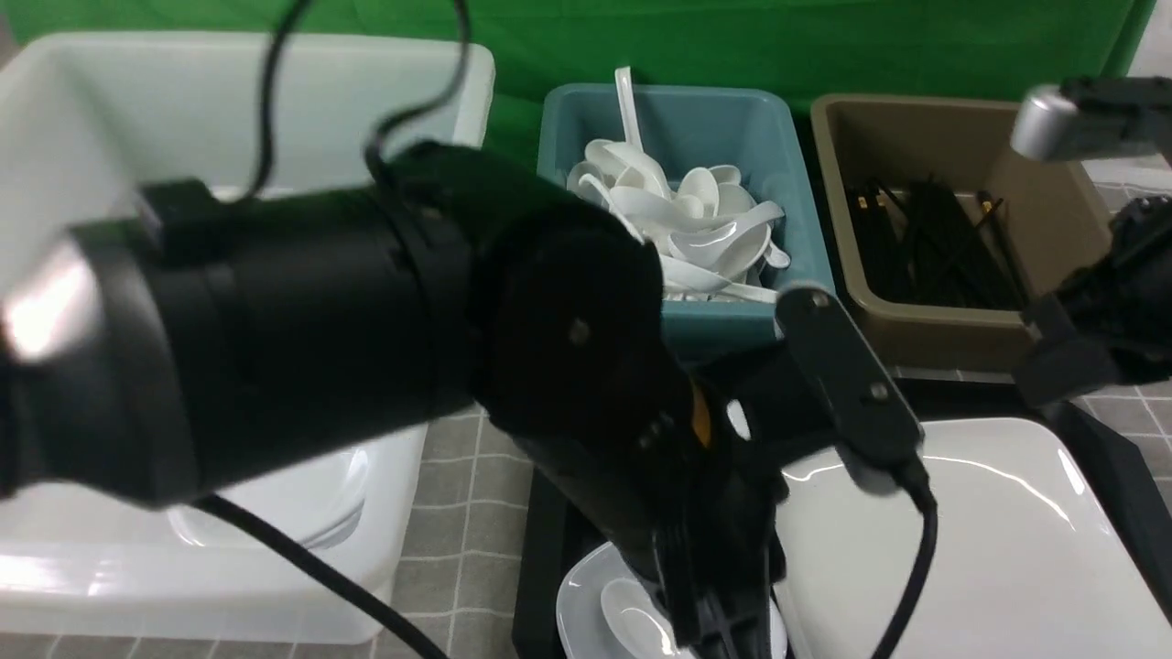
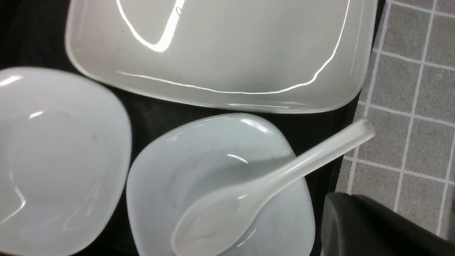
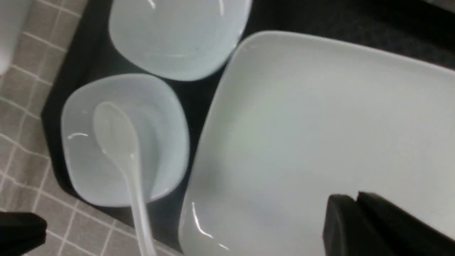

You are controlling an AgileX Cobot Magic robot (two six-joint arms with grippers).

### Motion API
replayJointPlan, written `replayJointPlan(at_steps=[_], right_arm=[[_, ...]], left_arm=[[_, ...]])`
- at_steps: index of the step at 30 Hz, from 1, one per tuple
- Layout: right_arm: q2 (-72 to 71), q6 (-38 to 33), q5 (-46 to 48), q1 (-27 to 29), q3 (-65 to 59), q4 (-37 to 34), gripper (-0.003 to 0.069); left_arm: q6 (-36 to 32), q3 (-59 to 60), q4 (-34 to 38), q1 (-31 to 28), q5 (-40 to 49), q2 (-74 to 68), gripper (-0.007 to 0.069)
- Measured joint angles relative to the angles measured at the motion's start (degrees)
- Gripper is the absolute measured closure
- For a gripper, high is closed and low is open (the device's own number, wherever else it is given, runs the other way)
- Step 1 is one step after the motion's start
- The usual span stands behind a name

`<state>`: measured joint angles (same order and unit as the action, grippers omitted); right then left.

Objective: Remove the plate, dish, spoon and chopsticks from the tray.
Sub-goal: Use the left arm to grab a soup spoon from the plate

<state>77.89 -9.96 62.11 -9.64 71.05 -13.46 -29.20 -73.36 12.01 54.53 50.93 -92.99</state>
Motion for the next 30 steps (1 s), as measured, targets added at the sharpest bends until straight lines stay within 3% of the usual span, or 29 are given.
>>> replayJointPlan(at_steps=[8,12,18,30], right_arm=[[-3.9,1.6,-0.9,2.2,-3.6,0.7,0.0565],[-5.1,2.3,-0.9,2.2,-3.6,0.7,0.0554],[-5.5,2.8,-1.8,2.2,-3.7,0.7,0.0544],[-5.7,2.8,-3.3,2.2,-3.9,0.7,0.0522]], left_arm=[[-5.3,1.1,0.9,0.6,-3.9,-8.5,0.0465],[-9.5,1.1,0.3,0.6,-4.3,-12.0,0.0302],[-12.5,1.1,-0.7,0.6,-6.8,-13.3,0.0161],[-14.0,1.1,-2.8,0.6,-8.2,-15.1,0.0169]])
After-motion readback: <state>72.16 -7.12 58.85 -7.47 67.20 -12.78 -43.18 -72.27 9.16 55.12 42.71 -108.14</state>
